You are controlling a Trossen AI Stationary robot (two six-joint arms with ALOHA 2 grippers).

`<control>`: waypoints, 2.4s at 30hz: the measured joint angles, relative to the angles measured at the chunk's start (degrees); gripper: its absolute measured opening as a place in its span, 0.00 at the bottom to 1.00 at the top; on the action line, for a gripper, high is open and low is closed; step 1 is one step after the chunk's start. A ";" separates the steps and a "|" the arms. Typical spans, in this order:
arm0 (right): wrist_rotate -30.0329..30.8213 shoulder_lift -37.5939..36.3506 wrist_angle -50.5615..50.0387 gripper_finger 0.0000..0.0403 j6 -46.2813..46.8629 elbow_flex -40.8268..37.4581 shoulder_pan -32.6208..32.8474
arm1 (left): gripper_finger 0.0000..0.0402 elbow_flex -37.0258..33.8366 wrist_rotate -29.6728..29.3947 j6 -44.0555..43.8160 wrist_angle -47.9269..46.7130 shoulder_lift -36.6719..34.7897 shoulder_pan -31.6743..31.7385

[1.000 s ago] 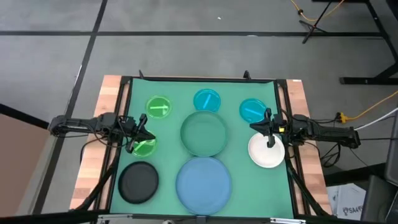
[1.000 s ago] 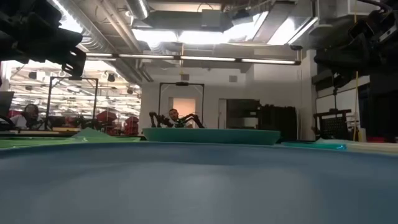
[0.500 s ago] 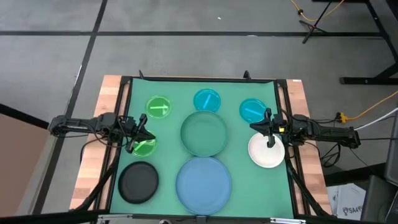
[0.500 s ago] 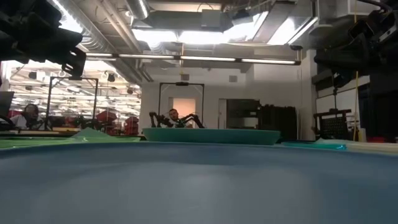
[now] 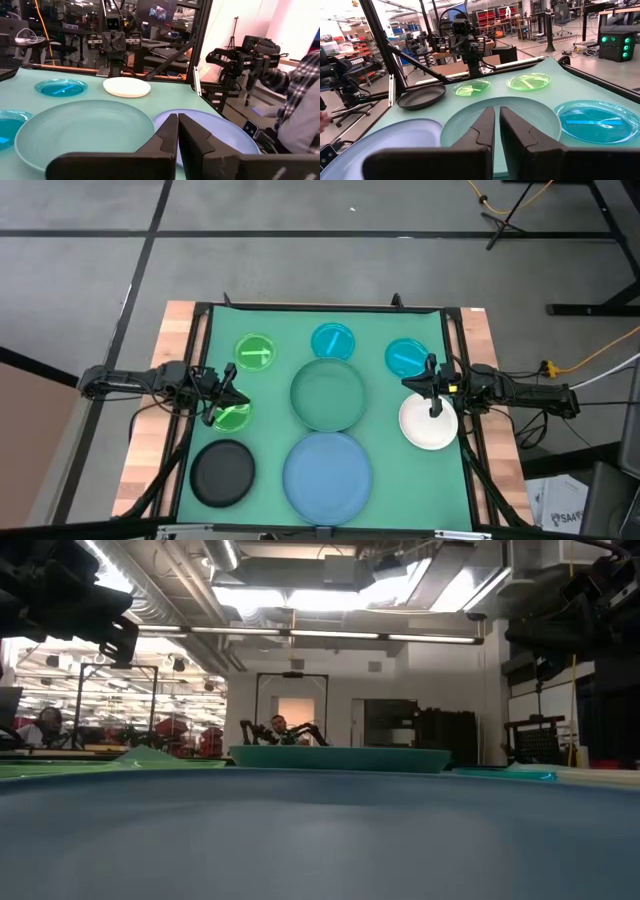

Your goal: Stack plastic plates

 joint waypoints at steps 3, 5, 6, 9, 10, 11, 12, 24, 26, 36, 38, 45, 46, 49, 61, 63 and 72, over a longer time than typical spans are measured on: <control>0.00 0.01 -0.02 0.06 0.00 0.00 0.00 | 0.02 0.00 0.28 -1.69 -0.01 0.00 0.02; 0.02 0.01 0.00 0.06 -0.13 0.00 0.00 | 0.02 0.00 0.52 -2.77 0.00 0.00 0.00; 0.02 -0.01 0.00 0.06 -0.15 0.00 0.00 | 0.02 0.00 0.40 -2.74 0.00 0.00 0.00; 0.02 0.01 0.00 0.06 -0.16 0.00 0.00 | 0.02 0.00 -0.74 -2.78 -0.07 0.00 0.00; 0.02 0.00 0.00 0.06 -0.17 0.00 0.00 | 0.02 0.00 -0.97 -2.77 -0.07 0.00 0.00; 0.02 0.00 0.00 0.06 -0.17 0.00 0.00 | 0.02 0.00 -1.28 -2.76 -0.09 0.00 0.00; 0.02 0.00 0.00 0.06 -0.17 0.00 0.00 | 0.02 0.00 -1.52 -2.76 -0.13 0.00 0.00; 0.63 0.01 1.92 0.06 -0.11 0.00 0.00 | 0.02 -0.05 -3.31 -0.98 0.75 0.00 -0.01; 1.45 0.10 3.46 0.06 -0.04 0.00 0.00 | 0.02 -0.05 -6.21 0.24 2.02 0.00 0.00; 5.98 4.50 5.14 0.06 1.24 0.00 0.00 | 0.02 -0.05 -15.65 0.87 13.71 0.00 0.00; 6.03 6.90 6.13 0.06 1.37 0.00 0.00 | 0.02 -0.05 -16.85 2.43 15.86 0.00 0.00; 4.96 20.47 18.18 0.06 3.97 0.25 0.07 | 0.02 -0.05 -19.61 2.94 16.50 1.34 0.00; 4.49 22.86 18.90 0.06 4.20 0.90 0.07 | 0.02 -0.05 -19.49 2.07 16.50 1.97 0.00; 2.04 30.61 19.02 0.06 4.50 4.06 0.07 | 0.02 -0.05 -19.58 0.51 16.50 4.12 0.00; -1.63 54.44 16.62 0.06 6.45 18.86 6.36 | 0.02 -0.05 -19.24 -0.02 16.46 9.05 0.00; 0.37 57.66 14.44 0.06 7.76 21.99 9.37 | 0.02 -0.05 -19.28 0.00 16.48 9.07 0.00; 2.79 71.08 7.49 0.06 20.44 31.39 18.48 | 0.02 -0.05 -19.65 0.41 16.44 9.07 0.00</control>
